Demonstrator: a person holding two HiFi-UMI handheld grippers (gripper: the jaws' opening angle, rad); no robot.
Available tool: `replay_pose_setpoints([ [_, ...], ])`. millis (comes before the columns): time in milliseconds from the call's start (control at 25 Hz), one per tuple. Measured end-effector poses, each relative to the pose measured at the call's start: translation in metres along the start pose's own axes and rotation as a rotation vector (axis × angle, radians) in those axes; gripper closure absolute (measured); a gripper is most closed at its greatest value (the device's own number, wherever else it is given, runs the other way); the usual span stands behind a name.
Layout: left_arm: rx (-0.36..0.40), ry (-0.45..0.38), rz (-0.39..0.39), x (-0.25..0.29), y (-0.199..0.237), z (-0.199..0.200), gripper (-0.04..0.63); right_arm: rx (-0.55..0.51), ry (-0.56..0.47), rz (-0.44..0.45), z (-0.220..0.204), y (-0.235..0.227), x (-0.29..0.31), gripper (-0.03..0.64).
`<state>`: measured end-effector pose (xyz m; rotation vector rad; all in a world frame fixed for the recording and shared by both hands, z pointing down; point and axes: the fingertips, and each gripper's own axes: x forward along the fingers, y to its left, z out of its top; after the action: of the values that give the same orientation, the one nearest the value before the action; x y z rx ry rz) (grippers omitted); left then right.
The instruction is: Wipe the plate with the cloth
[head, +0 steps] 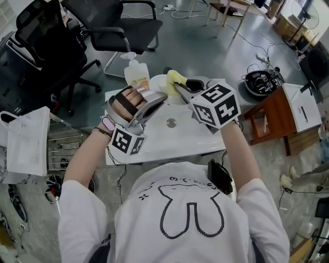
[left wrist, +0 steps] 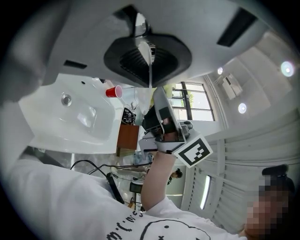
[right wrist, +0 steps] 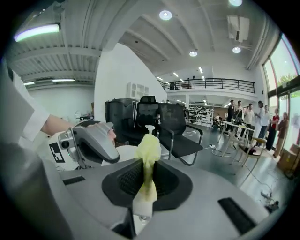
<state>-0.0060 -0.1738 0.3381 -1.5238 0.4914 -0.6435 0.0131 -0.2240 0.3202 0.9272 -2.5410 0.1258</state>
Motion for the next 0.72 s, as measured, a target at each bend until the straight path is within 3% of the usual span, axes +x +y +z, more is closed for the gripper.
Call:
replay_pose_setpoints([
  [200,0.000,0.004,-0.002,-0.004,-0.001,-0.002,0.577,-0.005,0.065,-0.098,-0.021,-0.025,-0.005,0.566],
  [400,0.008,-0.004,-0.006,-0.005,-0.004,0.001,0.577,0.024,0.090,-0.127,-0.032,-0.035,-0.008,0.565],
  [560,-0.003,-0.003,0.000,-0.005,-0.002,0.001,0.577,0.069,0.012,-0.113,-0.014,-0.034,-0.019,0.566],
  [720,0.004,-0.006,0.007,-0.005,0.002,-0.001,0.577,0.171,-0.119,-0.011,0.018,-0.021,-0.022,0.566],
])
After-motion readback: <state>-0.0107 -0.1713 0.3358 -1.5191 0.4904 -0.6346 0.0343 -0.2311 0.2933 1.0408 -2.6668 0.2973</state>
